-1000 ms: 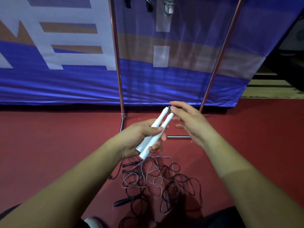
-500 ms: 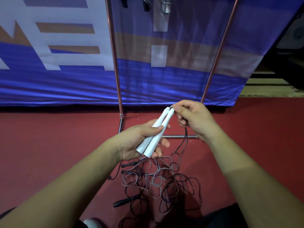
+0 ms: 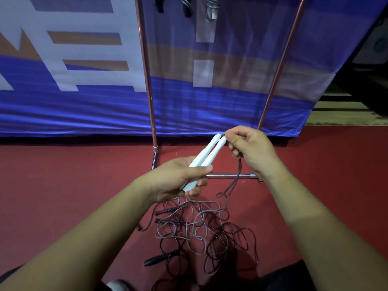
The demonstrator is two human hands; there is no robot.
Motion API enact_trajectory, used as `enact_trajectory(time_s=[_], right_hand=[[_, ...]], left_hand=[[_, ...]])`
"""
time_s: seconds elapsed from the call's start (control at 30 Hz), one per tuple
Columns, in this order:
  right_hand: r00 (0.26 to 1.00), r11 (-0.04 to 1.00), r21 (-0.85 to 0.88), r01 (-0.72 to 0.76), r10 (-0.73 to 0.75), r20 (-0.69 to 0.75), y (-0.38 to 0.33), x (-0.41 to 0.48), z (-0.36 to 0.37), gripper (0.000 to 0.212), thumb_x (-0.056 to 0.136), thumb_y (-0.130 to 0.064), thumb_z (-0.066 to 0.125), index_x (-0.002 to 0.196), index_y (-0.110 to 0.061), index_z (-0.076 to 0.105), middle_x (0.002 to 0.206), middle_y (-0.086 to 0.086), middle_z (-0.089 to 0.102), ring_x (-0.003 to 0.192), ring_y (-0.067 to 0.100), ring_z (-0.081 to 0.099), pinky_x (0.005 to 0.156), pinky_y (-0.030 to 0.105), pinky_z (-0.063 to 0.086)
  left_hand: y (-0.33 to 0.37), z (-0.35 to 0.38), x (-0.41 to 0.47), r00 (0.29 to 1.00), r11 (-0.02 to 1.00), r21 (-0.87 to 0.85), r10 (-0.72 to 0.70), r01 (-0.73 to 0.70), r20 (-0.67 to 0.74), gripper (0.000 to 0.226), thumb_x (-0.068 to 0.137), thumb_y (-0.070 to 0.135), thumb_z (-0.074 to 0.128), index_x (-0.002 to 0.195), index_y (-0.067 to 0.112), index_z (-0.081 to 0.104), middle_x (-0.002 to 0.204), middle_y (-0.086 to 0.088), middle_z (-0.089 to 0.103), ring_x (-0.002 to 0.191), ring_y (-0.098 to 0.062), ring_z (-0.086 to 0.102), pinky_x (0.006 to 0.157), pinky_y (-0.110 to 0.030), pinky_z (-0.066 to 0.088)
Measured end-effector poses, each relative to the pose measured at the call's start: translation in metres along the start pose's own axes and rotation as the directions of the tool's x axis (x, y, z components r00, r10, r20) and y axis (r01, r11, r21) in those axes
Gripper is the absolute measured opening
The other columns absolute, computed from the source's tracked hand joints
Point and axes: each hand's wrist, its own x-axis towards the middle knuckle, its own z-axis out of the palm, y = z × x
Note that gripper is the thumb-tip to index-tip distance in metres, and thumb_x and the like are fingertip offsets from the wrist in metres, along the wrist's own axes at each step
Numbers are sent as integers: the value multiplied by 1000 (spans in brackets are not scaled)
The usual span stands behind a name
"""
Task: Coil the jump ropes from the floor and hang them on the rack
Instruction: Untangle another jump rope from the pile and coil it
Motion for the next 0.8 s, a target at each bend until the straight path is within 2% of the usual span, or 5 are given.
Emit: enact_trajectory(time_s=[0.2,0.37,0.5,0.6,0.8], right_hand=[[994,995,-96,26,-15,107,10,2,14,22,100,-21,54,79,-16,57,61,-2,61,61,18,62,75,42,49],[941,982,-180,-55,112,319,23,-7,32,11,100,-15,55,90,-15,60,68,1,62,69,17,70,64,22,47],[940,990,-125,-69,107,324,14,-12,47,11,99,-14,55,102,-14,66,72,0,67,72,13,67,67,15,45],[892,979,21,-205,178,415,10,-24,64,13,102,-10,49,103,-11,63,70,2,60,75,23,68,81,31,51],[828,960,-37,-279,260,497,12,-44,91,23,106,-18,40,103,-4,58,60,3,51,49,18,54,50,25,43]], left_hand=[[14,-7,-2,981,980,-101,162,-173,-106,14,89,11,63,94,10,50,58,-1,39,35,-6,30,36,-16,23],[32,-27,-4,876,869,-268,302,-415,-377,13,89,10,56,91,14,44,57,0,42,38,-8,34,37,-17,28],[29,-41,-4,764,834,-240,290,-497,-576,5,98,12,55,95,15,52,75,-3,59,67,-18,62,65,-27,54],[28,-39,-3,739,809,-260,286,-528,-610,3,101,17,52,102,20,52,99,-13,66,101,-33,71,93,-46,54],[35,-44,-9,672,679,-320,346,-661,-655,15,101,4,47,112,13,43,113,-25,69,101,-37,71,88,-46,59]])
